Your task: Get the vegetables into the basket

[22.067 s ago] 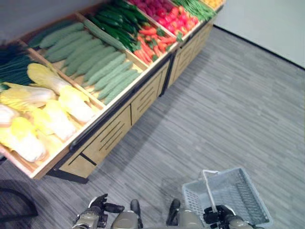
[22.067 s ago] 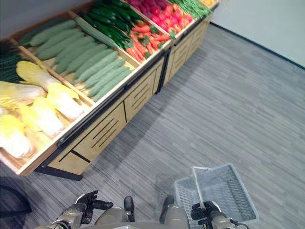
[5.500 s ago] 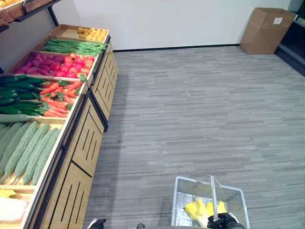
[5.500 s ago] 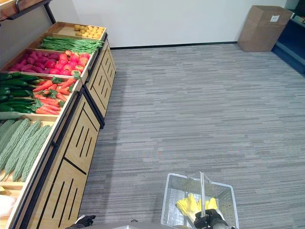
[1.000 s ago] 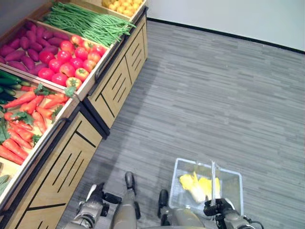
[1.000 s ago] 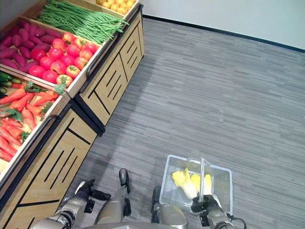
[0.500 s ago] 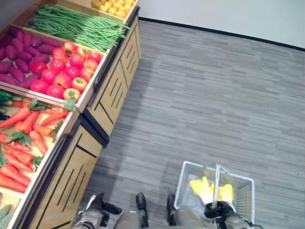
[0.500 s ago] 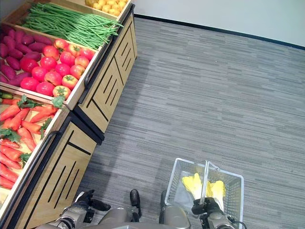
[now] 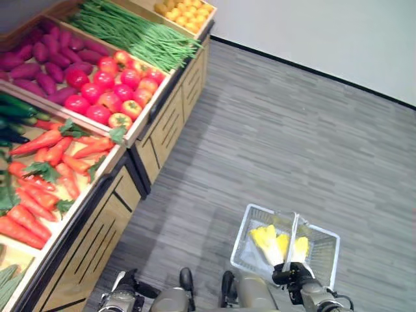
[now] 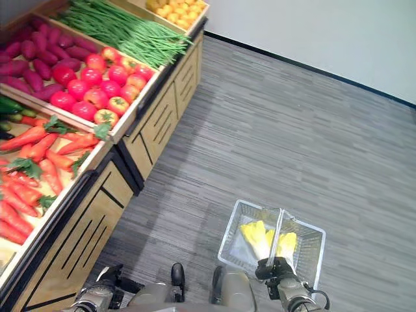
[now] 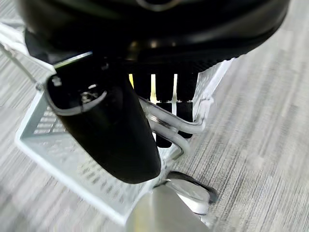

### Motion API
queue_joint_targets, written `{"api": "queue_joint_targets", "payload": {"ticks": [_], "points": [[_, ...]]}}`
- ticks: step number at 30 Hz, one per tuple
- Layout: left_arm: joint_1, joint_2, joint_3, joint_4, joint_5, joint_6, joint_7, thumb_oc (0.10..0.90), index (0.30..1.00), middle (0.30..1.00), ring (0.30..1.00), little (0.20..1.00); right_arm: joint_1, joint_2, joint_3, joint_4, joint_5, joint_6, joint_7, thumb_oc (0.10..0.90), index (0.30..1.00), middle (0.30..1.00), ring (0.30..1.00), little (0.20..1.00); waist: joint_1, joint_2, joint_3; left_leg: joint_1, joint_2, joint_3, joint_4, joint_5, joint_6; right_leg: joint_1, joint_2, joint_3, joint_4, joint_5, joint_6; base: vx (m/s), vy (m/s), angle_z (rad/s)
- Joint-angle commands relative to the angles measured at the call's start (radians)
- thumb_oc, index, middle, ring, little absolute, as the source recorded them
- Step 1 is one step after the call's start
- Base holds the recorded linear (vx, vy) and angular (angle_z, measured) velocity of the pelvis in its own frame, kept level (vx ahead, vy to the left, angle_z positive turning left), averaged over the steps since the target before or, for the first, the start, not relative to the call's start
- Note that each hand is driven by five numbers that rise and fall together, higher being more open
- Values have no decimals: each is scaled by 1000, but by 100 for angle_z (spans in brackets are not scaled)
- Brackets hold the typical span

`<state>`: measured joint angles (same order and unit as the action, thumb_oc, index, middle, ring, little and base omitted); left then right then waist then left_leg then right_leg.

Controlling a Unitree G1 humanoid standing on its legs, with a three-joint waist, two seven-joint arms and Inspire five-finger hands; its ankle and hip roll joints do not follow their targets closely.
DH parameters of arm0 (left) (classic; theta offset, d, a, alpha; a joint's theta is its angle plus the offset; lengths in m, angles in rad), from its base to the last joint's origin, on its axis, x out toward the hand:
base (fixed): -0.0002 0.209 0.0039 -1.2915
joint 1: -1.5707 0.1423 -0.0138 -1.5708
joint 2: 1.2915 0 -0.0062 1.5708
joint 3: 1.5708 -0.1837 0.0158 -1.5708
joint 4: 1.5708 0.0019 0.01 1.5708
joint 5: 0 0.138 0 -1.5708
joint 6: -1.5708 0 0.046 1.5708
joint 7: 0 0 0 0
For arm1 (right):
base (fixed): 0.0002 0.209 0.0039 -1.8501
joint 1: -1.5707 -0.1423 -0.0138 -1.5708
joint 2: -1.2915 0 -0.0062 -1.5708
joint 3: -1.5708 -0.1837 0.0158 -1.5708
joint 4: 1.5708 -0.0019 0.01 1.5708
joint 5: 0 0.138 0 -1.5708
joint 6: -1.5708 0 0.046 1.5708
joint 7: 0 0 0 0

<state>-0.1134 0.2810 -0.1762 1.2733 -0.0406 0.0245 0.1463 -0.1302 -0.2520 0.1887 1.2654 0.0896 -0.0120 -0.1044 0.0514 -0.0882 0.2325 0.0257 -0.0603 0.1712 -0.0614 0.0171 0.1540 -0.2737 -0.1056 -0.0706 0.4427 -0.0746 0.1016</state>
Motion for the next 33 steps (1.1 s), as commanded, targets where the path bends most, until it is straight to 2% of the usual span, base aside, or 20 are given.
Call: {"api": "queue_joint_targets", "payload": {"ticks": [1, 4, 6, 7, 9, 12, 15, 18, 21, 23, 24, 25, 26, 27, 28, 29, 33], "points": [[-15, 14, 19, -1, -36, -17, 6, 900, 1000, 1000, 1000, 1000, 79, -29, 62, 18, -41, 29, 9, 400, 300, 300, 300, 300, 3, 8, 22, -48, -1, -52, 134, -126, -50, 42, 26, 124, -306, 203, 43, 70, -134, 26], [-20, 15, 18, -1, -41, -20, 9, 900, 1000, 1000, 1000, 1000, 81, -26, 65, 13, -39, 27, 7, 400, 300, 300, 300, 300, 0, 1, 25, -48, -3, -69, 134, -127, -54, 30, 37, 154, -358, 219, 50, 59, -89, 61], [-26, 15, 16, -1, -47, -21, 12, 900, 1000, 1000, 1000, 1000, 83, -25, 68, 11, -39, 26, 9, 400, 300, 300, 300, 300, -2, -8, 22, -47, -9, -90, 136, -127, -61, 17, 46, 164, -348, 228, 56, 108, -147, 62], [-30, 13, 13, 2, -43, -19, 12, 900, 1000, 1000, 1000, 1000, 88, -25, 71, 13, -42, 26, 12, 400, 300, 300, 300, 300, -5, -9, 19, -43, -10, -106, 132, -128, -66, 34, 47, 160, -357, 196, 48, 171, -226, 43], [-34, 6, 13, 13, -58, -20, 12, 900, 1000, 1000, 1000, 1000, 81, -35, 74, 26, -45, 26, 15, 400, 300, 300, 300, 300, -10, -11, 3, -25, 6, -163, 94, -113, -89, 52, 81, 165, -328, 130, 19, 268, -378, 96], [-41, -5, 15, 17, -92, -18, 12, 900, 1000, 1000, 1000, 1000, 77, -43, 81, 26, -46, 23, 8, 400, 300, 300, 300, 300, -13, -7, 1, -33, 31, -226, 85, -92, -117, 50, 92, 120, -289, 62, -14, 219, -398, 69], [-48, -10, 9, 18, -102, -19, 11, 900, 1000, 1000, 1000, 1000, 73, -44, 84, 25, -42, 22, 7, 400, 300, 300, 300, 300, -20, -5, 5, -42, 43, -263, 78, -78, -132, 40, 93, 84, -251, 28, -27, 73, -194, 67], [-71, -17, -11, 1, -123, -22, -4, 900, 1000, 1000, 1000, 1000, 64, -54, 96, 14, -47, 22, 8, 400, 300, 300, 300, 300, -32, 2, 17, -63, 56, -327, 58, -45, -152, 23, 85, 17, -191, -27, -51, 84, -294, 61], [-82, -17, -26, -15, -124, -23, -9, 900, 1000, 1000, 1000, 1000, 68, -61, 103, 11, -51, 21, 13, 400, 300, 300, 300, 300, -36, 4, 24, -72, 62, -341, 66, -43, -160, 36, 78, -22, -190, -37, -61, 66, -174, 82], [-90, -16, -37, -31, -121, -25, -11, 900, 1000, 1000, 1000, 1000, 74, -69, 94, 5, -41, 19, 18, 400, 300, 300, 300, 300, -48, 8, 27, -88, 69, -315, 76, -39, -162, 61, 65, -64, -212, -36, -64, 45, -105, 64], [-100, -23, -54, -52, -115, -23, -17, 900, 1000, 1000, 1000, 1000, 77, -86, 80, -17, -34, 10, 17, 400, 300, 300, 300, 300, -82, 19, 30, -115, 100, -118, 87, -39, -158, 97, 34, -122, -253, -22, -54, 4, -12, 94], [-100, -23, -54, -52, -115, -23, -17, 900, 1000, 1000, 1000, 1000, 77, -86, 80, -17, -34, 10, 17, 400, 300, 300, 300, 300, -82, 19, 28, -117, 100, -118, 88, -39, -158, 96, 34, -122, -253, -22, -54, -11, 39, 177], [-101, -24, -58, -66, -111, -22, -21, 900, 1000, 1000, 1000, 1000, 80, -92, 73, -23, -33, 10, 16, 400, 300, 300, 300, 300, -99, 24, 29, -117, 118, 0, 86, -39, -161, 108, 24, -142, -266, -16, -48, 5, 131, 216], [-102, -30, -65, -83, -97, -19, -31, 900, 1000, 1000, 1000, 1000, 89, -96, 54, -20, -26, 14, 15, 400, 300, 300, 300, 300, -133, 48, 21, -96, 149, 197, 55, -37, -180, 129, 11, -187, -292, -15, -30, 12, 132, 177], [-101, -31, -65, -83, -96, -19, -31, 900, 1000, 1000, 1000, 1000, 90, -97, 54, -20, -26, 14, 16, 400, 300, 300, 300, 300, -132, 50, 21, -92, 150, 199, 53, -37, -181, 132, 13, -186, -294, -14, -29, 35, 228, 96], [-99, -38, -66, -84, -91, -18, -37, 900, 1000, 1000, 1000, 1000, 94, -90, 46, -9, -28, 23, 15, 400, 300, 300, 300, 300, -134, 67, 9, -89, 143, 223, 24, -12, -188, 142, 7, -214, -323, 2, -25, 23, 127, 76], [-88, -42, -57, -71, -77, -17, -36, 900, 1000, 1000, 1000, 1000, 96, -68, 43, 1, -29, 27, 12, 400, 300, 300, 300, 300, -131, 64, -5, -70, 127, 220, 18, -39, -173, 158, -2, -199, -346, 19, -13, 58, 212, 12]]}}
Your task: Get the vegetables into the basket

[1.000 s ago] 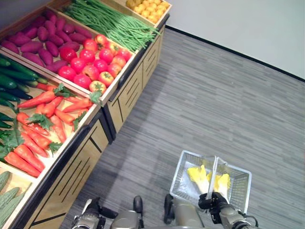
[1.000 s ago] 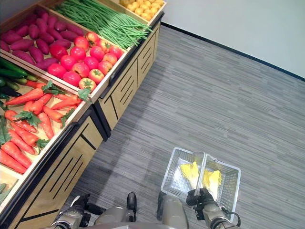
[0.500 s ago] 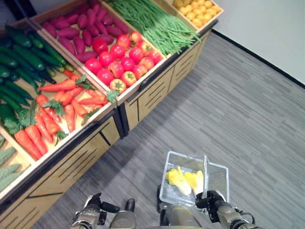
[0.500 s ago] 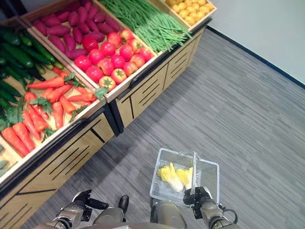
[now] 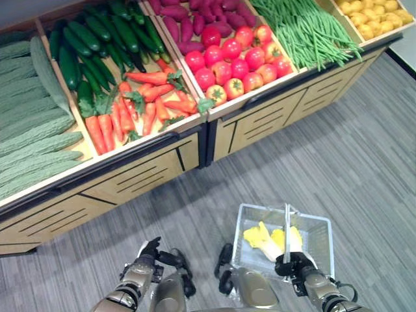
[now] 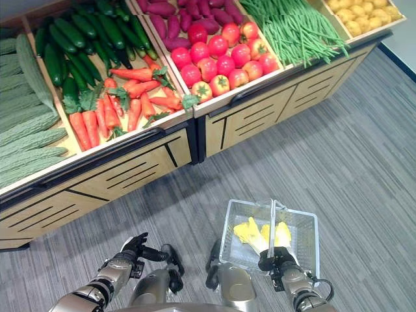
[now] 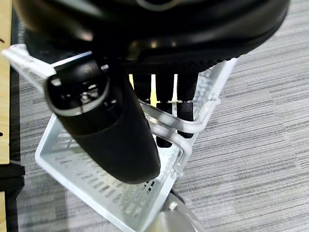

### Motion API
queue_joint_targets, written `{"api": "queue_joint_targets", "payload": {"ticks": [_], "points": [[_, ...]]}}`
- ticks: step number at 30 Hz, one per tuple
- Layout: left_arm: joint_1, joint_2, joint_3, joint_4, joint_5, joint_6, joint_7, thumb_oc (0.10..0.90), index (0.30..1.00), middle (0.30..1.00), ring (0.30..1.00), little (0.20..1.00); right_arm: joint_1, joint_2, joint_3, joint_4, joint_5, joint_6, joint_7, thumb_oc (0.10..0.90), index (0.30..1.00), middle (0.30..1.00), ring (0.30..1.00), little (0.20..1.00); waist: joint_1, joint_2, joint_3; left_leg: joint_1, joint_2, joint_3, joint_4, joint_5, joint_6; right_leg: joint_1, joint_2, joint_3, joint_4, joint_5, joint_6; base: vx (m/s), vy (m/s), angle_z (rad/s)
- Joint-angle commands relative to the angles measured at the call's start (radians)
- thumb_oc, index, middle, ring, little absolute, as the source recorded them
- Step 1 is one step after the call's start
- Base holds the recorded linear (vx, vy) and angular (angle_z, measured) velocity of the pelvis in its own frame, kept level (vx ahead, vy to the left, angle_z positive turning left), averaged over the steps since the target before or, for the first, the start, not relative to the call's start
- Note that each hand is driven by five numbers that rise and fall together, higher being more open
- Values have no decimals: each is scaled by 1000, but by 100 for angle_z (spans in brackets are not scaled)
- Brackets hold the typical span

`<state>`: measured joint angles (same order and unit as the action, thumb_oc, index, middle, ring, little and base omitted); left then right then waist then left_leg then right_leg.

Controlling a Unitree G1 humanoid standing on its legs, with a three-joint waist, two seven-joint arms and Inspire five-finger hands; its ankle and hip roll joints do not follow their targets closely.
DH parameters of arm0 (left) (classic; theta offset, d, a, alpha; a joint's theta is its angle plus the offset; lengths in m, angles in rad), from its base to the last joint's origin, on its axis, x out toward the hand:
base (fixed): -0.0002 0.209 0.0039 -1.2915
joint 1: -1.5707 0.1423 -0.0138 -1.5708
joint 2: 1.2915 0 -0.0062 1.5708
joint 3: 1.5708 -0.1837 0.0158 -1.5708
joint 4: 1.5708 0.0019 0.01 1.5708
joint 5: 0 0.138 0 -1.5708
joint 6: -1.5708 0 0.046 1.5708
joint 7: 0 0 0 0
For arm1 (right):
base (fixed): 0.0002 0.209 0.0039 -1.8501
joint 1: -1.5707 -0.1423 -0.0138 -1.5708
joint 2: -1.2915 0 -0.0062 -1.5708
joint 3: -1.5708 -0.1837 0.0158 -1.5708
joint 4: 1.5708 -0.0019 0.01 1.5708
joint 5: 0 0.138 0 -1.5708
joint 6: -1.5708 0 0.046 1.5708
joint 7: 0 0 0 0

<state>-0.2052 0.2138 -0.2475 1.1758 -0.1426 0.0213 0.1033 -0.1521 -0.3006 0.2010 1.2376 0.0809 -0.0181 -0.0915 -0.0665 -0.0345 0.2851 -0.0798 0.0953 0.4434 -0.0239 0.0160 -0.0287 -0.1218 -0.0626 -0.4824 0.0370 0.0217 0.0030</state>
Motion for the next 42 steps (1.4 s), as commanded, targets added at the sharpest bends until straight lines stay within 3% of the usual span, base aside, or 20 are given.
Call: {"api": "queue_joint_targets", "payload": {"ticks": [1, 5, 11, 13, 15, 16, 17, 20, 25, 28, 29, 32, 36, 38, 40, 42], "points": [[6, 24, 14, 30, 31, -14, 8, 900, 1000, 1000, 1000, 1000, 118, -14, 29, 29, -22, 32, -3, 400, 300, 300, 300, 300, -12, 6, -60, 34, -30, -40, -9, -43, 12, 9, -52, 221, 53, -66, 91, 46, 321, -53], [16, 33, 16, 29, 45, -20, 7, 900, 1000, 1000, 1000, 1000, 97, 5, 67, 34, -72, 40, 1, 400, 300, 300, 300, 300, 23, -21, -60, 29, -52, -37, 41, -102, 47, 18, -74, 263, 29, -32, 115, 25, 279, -31], [33, 47, 24, 8, 37, -22, 1, 900, 1000, 1000, 1000, 1000, 97, 15, 71, 16, -84, 37, 12, 400, 300, 300, 300, 300, 47, -38, -53, 35, -74, -65, 89, -153, 79, 24, -102, 269, 108, -54, 132, 4, 235, 3], [47, 57, 22, -15, 32, -17, -14, 900, 1000, 1000, 1000, 1000, 100, 14, 70, -7, -82, 38, 13, 400, 300, 300, 300, 300, 45, -37, -39, 59, -96, -89, 75, -155, 102, -26, -122, 284, 283, -23, 145, -43, 249, 22], [49, 61, 17, -29, 28, -16, -19, 900, 1000, 1000, 1000, 1000, 101, 12, 70, -28, -76, 34, 12, 400, 300, 300, 300, 300, 32, -34, -25, 71, -111, -122, 59, -144, 113, -73, -103, 363, 380, 12, 149, -57, 151, 39], [50, 60, 18, -33, 27, -17, -17, 900, 1000, 1000, 1000, 1000, 100, 10, 70, -33, -75, 33, 9, 400, 300, 300, 300, 300, 31, -27, -23, 81, -113, -132, 49, -138, 113, -75, -88, 392, 353, 16, 146, -151, 63, 79], [40, 59, 14, -40, 12, -26, -15, 900, 1000, 1000, 1000, 1000, 87, 9, 83, -29, -85, 34, 13, 400, 300, 300, 300, 300, 48, -22, -32, 65, -100, -144, 41, -111, 111, -103, -74, 465, 105, 93, 136, -142, -27, 67], [28, 67, -1, -47, 19, -24, -16, 900, 1000, 1000, 1000, 1000, 89, 15, 101, -18, -110, 37, 20, 400, 300, 300, 300, 300, 53, -47, -34, 62, -101, -167, 69, -116, 105, -69, -79, 455, 74, 81, 144, -50, -107, 18], [23, 84, 1, -101, 12, -24, -9, 900, 1000, 1000, 1000, 1000, 82, 14, 109, -22, -128, 41, 31, 400, 300, 300, 300, 300, 62, -55, -67, 67, -89, -203, 48, -95, 81, -11, -58, 439, 36, 26, 130, 10, -185, 53], [81, 136, 4, -395, -20, -34, -26, 900, 1000, 1000, 1000, 1000, 87, -15, 88, -59, -128, 42, 33, 400, 300, 300, 300, 300, 64, -35, -96, 67, -75, -248, 8, -56, 54, 39, -52, 387, -23, 8, 112, -19, -274, 34], [82, 136, 4, -396, -20, -34, -26, 900, 1000, 1000, 1000, 1000, 88, -15, 89, -59, -128, 42, 33, 400, 300, 300, 300, 300, 62, -35, -97, 67, -75, -249, 7, -56, 54, 39, -52, 386, -23, 8, 112, -29, -152, 30], [163, 181, 40, -597, -71, -42, -43, 900, 1000, 1000, 1000, 1000, 98, -37, 67, -92, -138, 42, 40, 400, 300, 300, 300, 300, 69, -22, -102, 72, -72, -267, -12, -39, 46, 61, -52, 358, -43, 8, 109, -22, -106, 14], [343, 243, 157, -983, -112, -52, -76, 900, 1000, 1000, 1000, 1000, 127, -56, 13, -103, -147, 48, 55, 400, 300, 300, 300, 300, 81, 4, -125, 91, -72, -283, -21, -39, 40, 94, -50, 333, -69, 4, 105, -7, -108, 10], [370, 258, 195, -1075, -119, -70, -65, 900, 1000, 1000, 1000, 1000, 138, -54, 5, -108, -142, 43, 57, 400, 300, 300, 300, 300, 85, 9, -128, 97, -72, -283, -23, -42, 40, 101, -51, 330, -73, 4, 105, 10, -46, 12], [371, 302, 254, -1161, 15, -98, -13, 900, 1000, 1000, 1000, 1000, 152, -43, 1, -109, -132, 30, 48, 400, 300, 300, 300, 300, 87, 16, -135, 112, -74, -279, -25, -48, 37, 113, -52, 333, -80, 4, 106, 23, -30, 8], [332, 356, 271, -1143, 220, -90, 57, 900, 1000, 1000, 1000, 1000, 148, -41, 2, -107, -129, 18, 36, 400, 300, 300, 300, 300, 83, 18, -143, 122, -74, -270, -28, -53, 35, 116, -52, 340, -81, 2, 107, 27, -20, -4]]}}
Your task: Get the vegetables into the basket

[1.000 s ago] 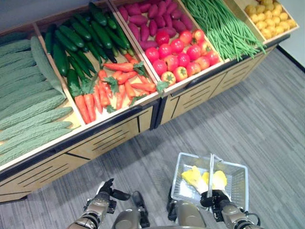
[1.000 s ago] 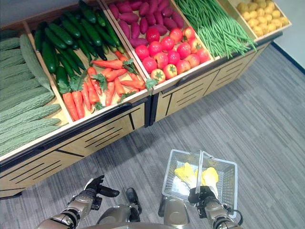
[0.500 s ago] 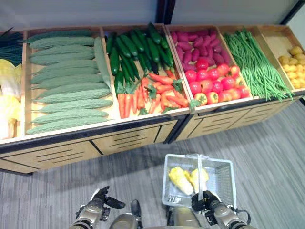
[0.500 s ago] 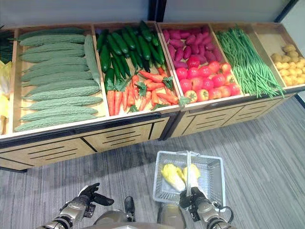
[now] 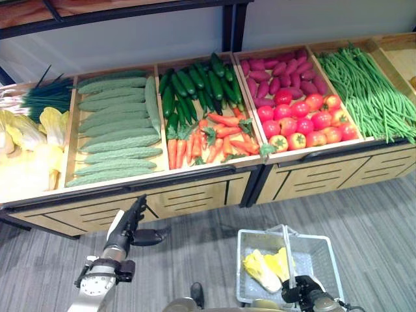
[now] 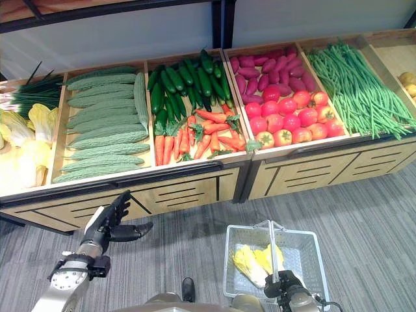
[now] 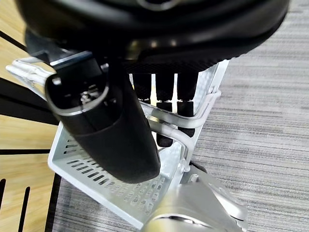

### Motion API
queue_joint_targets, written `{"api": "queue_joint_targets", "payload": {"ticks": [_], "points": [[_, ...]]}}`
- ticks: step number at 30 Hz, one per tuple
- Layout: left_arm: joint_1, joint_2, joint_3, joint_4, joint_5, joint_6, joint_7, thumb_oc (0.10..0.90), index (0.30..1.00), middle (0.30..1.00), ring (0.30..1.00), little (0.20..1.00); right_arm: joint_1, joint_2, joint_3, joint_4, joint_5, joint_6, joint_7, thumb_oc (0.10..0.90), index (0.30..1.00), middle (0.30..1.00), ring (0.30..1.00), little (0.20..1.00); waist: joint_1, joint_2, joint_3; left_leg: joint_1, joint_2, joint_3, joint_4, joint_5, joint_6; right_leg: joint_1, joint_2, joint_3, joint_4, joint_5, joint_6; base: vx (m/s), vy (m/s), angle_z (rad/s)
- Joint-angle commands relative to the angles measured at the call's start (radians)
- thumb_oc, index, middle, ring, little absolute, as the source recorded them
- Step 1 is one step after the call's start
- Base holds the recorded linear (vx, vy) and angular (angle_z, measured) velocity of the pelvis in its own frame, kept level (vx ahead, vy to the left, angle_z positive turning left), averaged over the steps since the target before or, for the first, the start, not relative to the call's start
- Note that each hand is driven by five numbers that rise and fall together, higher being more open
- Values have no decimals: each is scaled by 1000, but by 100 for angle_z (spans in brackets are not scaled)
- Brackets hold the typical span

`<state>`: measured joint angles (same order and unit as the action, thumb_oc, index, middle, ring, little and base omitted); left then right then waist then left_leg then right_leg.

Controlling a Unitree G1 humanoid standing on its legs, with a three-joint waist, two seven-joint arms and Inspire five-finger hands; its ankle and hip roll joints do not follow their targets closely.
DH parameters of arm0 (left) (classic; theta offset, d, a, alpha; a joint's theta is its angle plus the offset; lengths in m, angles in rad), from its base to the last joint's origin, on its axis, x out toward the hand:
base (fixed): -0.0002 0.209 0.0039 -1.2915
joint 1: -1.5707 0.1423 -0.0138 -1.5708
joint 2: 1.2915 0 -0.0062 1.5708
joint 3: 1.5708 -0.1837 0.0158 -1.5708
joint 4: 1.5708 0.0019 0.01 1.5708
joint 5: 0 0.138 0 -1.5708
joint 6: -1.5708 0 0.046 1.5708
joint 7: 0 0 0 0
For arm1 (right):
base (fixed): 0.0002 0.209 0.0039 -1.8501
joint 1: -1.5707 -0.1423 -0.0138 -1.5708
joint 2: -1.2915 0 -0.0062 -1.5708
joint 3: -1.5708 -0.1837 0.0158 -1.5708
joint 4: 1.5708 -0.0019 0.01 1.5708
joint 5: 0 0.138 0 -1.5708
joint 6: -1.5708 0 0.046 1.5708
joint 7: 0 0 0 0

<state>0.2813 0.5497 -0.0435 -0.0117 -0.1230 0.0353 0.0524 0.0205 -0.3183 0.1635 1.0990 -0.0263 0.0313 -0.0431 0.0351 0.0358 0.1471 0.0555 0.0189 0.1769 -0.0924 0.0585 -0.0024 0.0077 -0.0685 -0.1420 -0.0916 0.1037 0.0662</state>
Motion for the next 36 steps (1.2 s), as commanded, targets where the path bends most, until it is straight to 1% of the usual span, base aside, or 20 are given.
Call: {"api": "queue_joint_targets", "payload": {"ticks": [1, 3, 4, 6, 7, 9, 12, 16, 17, 19, 20, 21, 22, 24, 27, 28, 30, 32, 36], "points": [[-192, 53, 68, 65, 294, -93, 161, 900, 1000, 1000, 1000, 1000, -27, -22, 43, 33, -22, -33, -18, 400, 300, 300, 300, 300, -21, -51, -9, -9, 4, 3, 39, -97, 6, -14, -45, 4, 49, -79, 45, 18, -5, -7], [-248, 82, 62, 100, 370, -80, 199, 900, 1000, 1000, 1000, 1000, -26, -21, 43, 40, -24, -37, -23, 400, 300, 300, 300, 300, -26, -49, -14, 0, 4, 13, 33, -99, 5, -14, -43, 14, 47, -78, 45, 33, 1, -13], [-291, 124, 56, 123, 462, -63, 229, 900, 1000, 1000, 1000, 1000, -25, -21, 45, 53, -30, -38, -29, 400, 300, 300, 300, 300, -34, -45, -20, 6, 6, 22, 32, -101, 4, -13, -42, 22, 45, -77, 46, 50, -2, -21], [-338, 171, 48, 150, 551, -42, 250, 900, 1000, 1000, 1000, 1000, -15, -24, 46, 55, -36, -40, -31, 400, 300, 300, 300, 300, -43, -41, -27, 13, 7, 34, 31, -105, 1, -13, -39, 30, 44, -77, 47, 54, 0, -21], [-365, 193, 38, 161, 587, -35, 261, 900, 1000, 1000, 1000, 1000, -10, -25, 46, 59, -35, -42, -33, 400, 300, 300, 300, 300, -48, -40, -29, 17, 8, 39, 30, -107, 0, -14, -38, 35, 44, -77, 47, 32, 1, -17], [-391, 208, 25, 175, 615, -28, 274, 900, 1000, 1000, 1000, 1000, -8, -23, 46, 60, -35, -42, -35, 400, 300, 300, 300, 300, -49, -39, -30, 18, 9, 44, 31, -109, 0, -14, -37, 41, 44, -77, 47, 26, 1, -22], [-465, 268, -15, 214, 704, -6, 292, 900, 1000, 1000, 1000, 1000, -2, -22, 54, 72, -40, -46, -39, 400, 300, 300, 300, 300, -60, -34, -35, 27, 12, 59, 30, -114, -4, -14, -33, 54, 40, -76, 49, 43, -4, -15], [-567, 343, -95, 285, 783, 20, 288, 900, 1000, 1000, 1000, 1000, 5, -29, 70, 85, -46, -50, -42, 400, 300, 300, 300, 300, -78, -23, -41, 37, 12, 73, 26, -116, -6, -15, -30, 69, 38, -75, 51, 50, 7, -13], [-651, 380, -171, 364, 821, 33, 284, 900, 1000, 1000, 1000, 1000, -1, -33, 81, 97, -51, -50, -46, 400, 300, 300, 300, 300, -90, -17, -43, 36, 11, 82, 24, -116, -8, -20, -29, 78, 36, -71, 53, 54, 8, -13], [-731, 395, -248, 428, 843, 45, 280, 900, 1000, 1000, 1000, 1000, -5, -34, 84, 104, -51, -52, -51, 400, 300, 300, 300, 300, -93, -14, -41, 33, 11, 88, 20, -113, -9, -28, -27, 87, 32, -66, 54, 35, 3, -17], [-734, 395, -251, 430, 843, 45, 281, 900, 1000, 1000, 1000, 1000, -5, -33, 83, 105, -51, -52, -51, 400, 300, 300, 300, 300, -91, -15, -41, 33, 11, 89, 20, -113, -9, -28, -27, 87, 32, -65, 54, 18, 2, -20], [-768, 409, -285, 459, 858, 51, 268, 900, 1000, 1000, 1000, 1000, -7, -37, 89, 106, -51, -52, -52, 400, 300, 300, 300, 300, -101, -10, -39, 31, 11, 93, 18, -111, -10, -33, -27, 90, 31, -63, 55, 25, 2, -26], [-845, 421, -355, 534, 871, 60, 252, 900, 1000, 1000, 1000, 1000, -9, -42, 90, 114, -51, -50, -54, 400, 300, 300, 300, 300, -105, -7, -36, 22, 11, 101, 14, -106, -10, -48, -26, 97, 28, -56, 58, 25, 2, -20], [-878, 423, -385, 562, 865, 62, 247, 900, 1000, 1000, 1000, 1000, -11, -43, 92, 117, -50, -50, -55, 400, 300, 300, 300, 300, -107, -5, -34, 16, 11, 104, 13, -103, -11, -56, -26, 100, 28, -53, 58, 24, -3, -13], [-988, 430, -486, 676, 875, 69, 248, 900, 1000, 1000, 1000, 1000, -25, -45, 101, 131, -47, -47, -63, 400, 300, 300, 300, 300, -112, 0, -26, -5, 11, 119, 6, -93, -13, -87, -23, 114, 20, -39, 60, 24, 0, -12], [-1005, 437, -503, 680, 878, 71, 246, 900, 1000, 1000, 1000, 1000, -27, -45, 103, 134, -46, -47, -64, 400, 300, 300, 300, 300, -111, 0, -25, -11, 12, 123, 5, -91, -13, -94, -21, 118, 18, -35, 60, 39, -21, -25], [-1096, 440, -582, 761, 876, 72, 252, 900, 1000, 1000, 1000, 1000, -42, -48, 121, 145, -40, -48, -68, 400, 300, 300, 300, 300, -115, 0, -14, -40, 17, 136, 5, -83, -17, -125, -16, 130, 9, -20, 62, 59, -34, -24], [-1147, 436, -622, 802, 874, 77, 259, 900, 1000, 1000, 1000, 1000, -52, -47, 129, 152, -37, -47, -72, 400, 300, 300, 300, 300, -114, -2, -7, -55, 20, 145, 5, -78, -19, -142, -12, 136, 5, -13, 63, 52, -29, -21], [-1200, 423, -668, 830, 871, 74, 262, 900, 1000, 1000, 1000, 1000, -64, -45, 145, 160, -30, -45, -77, 400, 300, 300, 300, 300, -119, -4, 4, -82, 28, 146, 5, -68, -28, -169, -7, 137, 4, -8, 61, 46, -53, -10]]}}
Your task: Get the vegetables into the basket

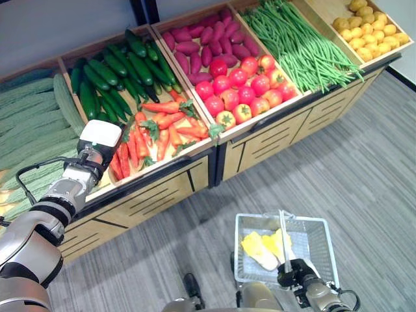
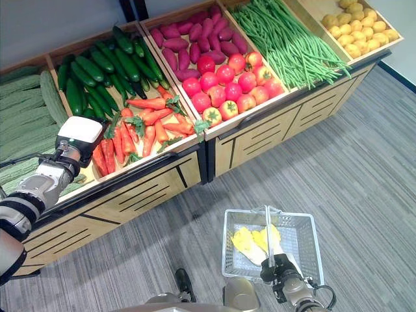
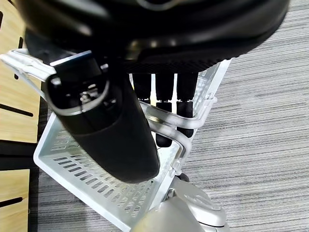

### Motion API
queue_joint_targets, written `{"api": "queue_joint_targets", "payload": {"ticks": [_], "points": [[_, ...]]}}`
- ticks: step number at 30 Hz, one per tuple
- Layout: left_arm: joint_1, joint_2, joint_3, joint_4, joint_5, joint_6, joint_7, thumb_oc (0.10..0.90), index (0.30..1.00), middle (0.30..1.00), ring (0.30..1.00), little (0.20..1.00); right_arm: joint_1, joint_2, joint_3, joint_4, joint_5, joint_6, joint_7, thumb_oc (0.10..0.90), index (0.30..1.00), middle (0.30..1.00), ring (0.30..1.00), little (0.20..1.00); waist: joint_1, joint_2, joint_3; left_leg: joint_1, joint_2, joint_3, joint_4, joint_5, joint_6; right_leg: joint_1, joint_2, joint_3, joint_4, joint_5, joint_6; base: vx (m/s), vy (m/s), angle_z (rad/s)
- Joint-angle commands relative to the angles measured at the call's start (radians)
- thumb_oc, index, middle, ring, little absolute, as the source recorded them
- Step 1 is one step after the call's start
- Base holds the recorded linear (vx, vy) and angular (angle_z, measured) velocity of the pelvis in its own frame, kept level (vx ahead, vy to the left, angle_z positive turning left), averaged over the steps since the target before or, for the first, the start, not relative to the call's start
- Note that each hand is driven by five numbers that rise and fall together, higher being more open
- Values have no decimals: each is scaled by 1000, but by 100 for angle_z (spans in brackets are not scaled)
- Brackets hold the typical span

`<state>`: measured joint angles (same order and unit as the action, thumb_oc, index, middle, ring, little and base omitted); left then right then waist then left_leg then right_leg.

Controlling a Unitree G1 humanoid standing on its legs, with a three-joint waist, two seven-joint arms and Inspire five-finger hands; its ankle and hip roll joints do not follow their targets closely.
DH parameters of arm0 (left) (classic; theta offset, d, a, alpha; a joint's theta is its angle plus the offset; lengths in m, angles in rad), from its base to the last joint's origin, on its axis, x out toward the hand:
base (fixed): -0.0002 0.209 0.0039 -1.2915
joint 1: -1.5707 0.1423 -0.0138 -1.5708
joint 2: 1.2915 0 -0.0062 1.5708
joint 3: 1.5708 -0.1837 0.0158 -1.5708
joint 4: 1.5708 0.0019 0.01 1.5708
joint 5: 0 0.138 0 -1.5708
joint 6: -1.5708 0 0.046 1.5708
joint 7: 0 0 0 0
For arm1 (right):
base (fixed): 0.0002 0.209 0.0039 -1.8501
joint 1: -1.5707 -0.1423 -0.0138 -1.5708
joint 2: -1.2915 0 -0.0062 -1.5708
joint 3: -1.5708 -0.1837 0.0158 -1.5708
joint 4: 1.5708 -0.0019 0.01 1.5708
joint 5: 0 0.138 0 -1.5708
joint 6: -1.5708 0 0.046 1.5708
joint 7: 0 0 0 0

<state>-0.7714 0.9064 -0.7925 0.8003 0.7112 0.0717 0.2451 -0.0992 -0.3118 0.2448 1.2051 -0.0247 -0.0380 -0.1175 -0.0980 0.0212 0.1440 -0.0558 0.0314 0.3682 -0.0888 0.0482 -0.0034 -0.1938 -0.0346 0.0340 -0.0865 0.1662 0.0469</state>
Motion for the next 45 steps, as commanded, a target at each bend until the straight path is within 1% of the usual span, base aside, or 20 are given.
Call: {"api": "queue_joint_targets", "payload": {"ticks": [1, 4, 5, 7, 11, 16, 20, 27, 30, 35, 36, 45], "points": [[-153, 54, 77, 40, 29, 41, 75, 900, 1000, 1000, 1000, 1000, 49, -52, 71, 52, -30, 23, -6, 400, 300, 300, 300, 300, 12, 11, 10, 21, 18, -48, 2, -54, -29, 26, -39, -40, -1, -70, 79, 25, -50, 0], [-168, 29, 56, 85, 27, 46, 67, 900, 1000, 1000, 1000, 1000, 38, -51, 88, 42, -23, 23, -12, 400, 300, 300, 300, 300, 8, 10, 17, -4, 25, -41, 2, -45, -36, -2, -35, -41, -1, -66, 77, 16, -73, -1], [-165, 15, 58, 128, 21, 53, 63, 900, 1000, 1000, 1000, 1000, 34, -50, 92, 42, -23, 22, -15, 400, 300, 300, 300, 300, 8, 9, 19, -14, 27, -37, 2, -43, -37, -13, -32, -38, -1, -63, 76, -3, -48, -2], [-163, 9, 62, 137, 18, 56, 61, 900, 1000, 1000, 1000, 1000, 33, -49, 93, 42, -22, 22, -17, 400, 300, 300, 300, 300, 7, 9, 21, -18, 28, -36, 2, -41, -38, -17, -32, -36, -1, -63, 76, 0, 0, 0], [-170, -9, 64, 208, 14, 72, 48, 900, 1000, 1000, 1000, 1000, 29, -49, 90, 48, -9, 26, -27, 400, 300, 300, 300, 300, 5, 3, 32, -46, 32, -30, 2, -30, -42, -45, -30, -36, -1, -54, 73, -6, -23, -3], [-189, -20, 59, 238, -3, 80, 53, 900, 1000, 1000, 1000, 1000, 23, -46, 99, 48, -2, 25, -32, 400, 300, 300, 300, 300, 5, -3, 37, -81, 34, -35, 2, -18, -44, -76, -31, -42, -1, -44, 73, -6, -6, -2], [-232, -39, 48, 284, -25, 88, 63, 900, 1000, 1000, 1000, 1000, 11, -46, 107, 43, 9, 22, -42, 400, 300, 300, 300, 300, -3, -8, 43, -125, 35, -47, 2, -6, -46, -113, -34, -53, -1, -32, 75, -1, -1, 2], [-270, -46, 35, 323, -49, 92, 66, 900, 1000, 1000, 1000, 1000, 2, -41, 118, 37, 16, 20, -47, 400, 300, 300, 300, 300, -8, -16, 48, -159, 37, -45, 2, 1, -48, -145, -35, -54, -1, -20, 77, 0, 0, 2], [-278, -56, 35, 311, -66, 90, 70, 900, 1000, 1000, 1000, 1000, 1, -37, 126, 34, 19, 22, -48, 400, 300, 300, 300, 300, -8, -25, 52, -164, 39, -40, 2, 1, -48, -152, -32, -52, -1, -18, 77, 0, 0, 0], [-273, -73, 36, 281, -83, 80, 68, 900, 1000, 1000, 1000, 1000, 1, -35, 131, 34, 17, 22, -49, 400, 300, 300, 300, 300, -6, -28, 54, -171, 39, -46, 2, 4, -48, -156, -33, -55, -1, -18, 75, 0, 0, 0], [-273, -78, 32, 281, -82, 77, 61, 404, 305, 305, 305, 305, -1, -34, 132, 33, 17, 22, -50, 400, 300, 300, 300, 300, -6, -30, 53, -174, 38, -47, 2, 6, -48, -158, -33, -56, -1, -17, 76, 0, 0, 0], [-270, -87, 34, 280, -84, 78, 48, 400, 300, 300, 300, 300, 1, -30, 134, 36, 22, 22, -52, 400, 300, 300, 300, 300, -1, -34, 46, -185, 35, -52, 2, 7, -46, -167, -35, -59, -1, -17, 75, 0, 0, 0]]}}
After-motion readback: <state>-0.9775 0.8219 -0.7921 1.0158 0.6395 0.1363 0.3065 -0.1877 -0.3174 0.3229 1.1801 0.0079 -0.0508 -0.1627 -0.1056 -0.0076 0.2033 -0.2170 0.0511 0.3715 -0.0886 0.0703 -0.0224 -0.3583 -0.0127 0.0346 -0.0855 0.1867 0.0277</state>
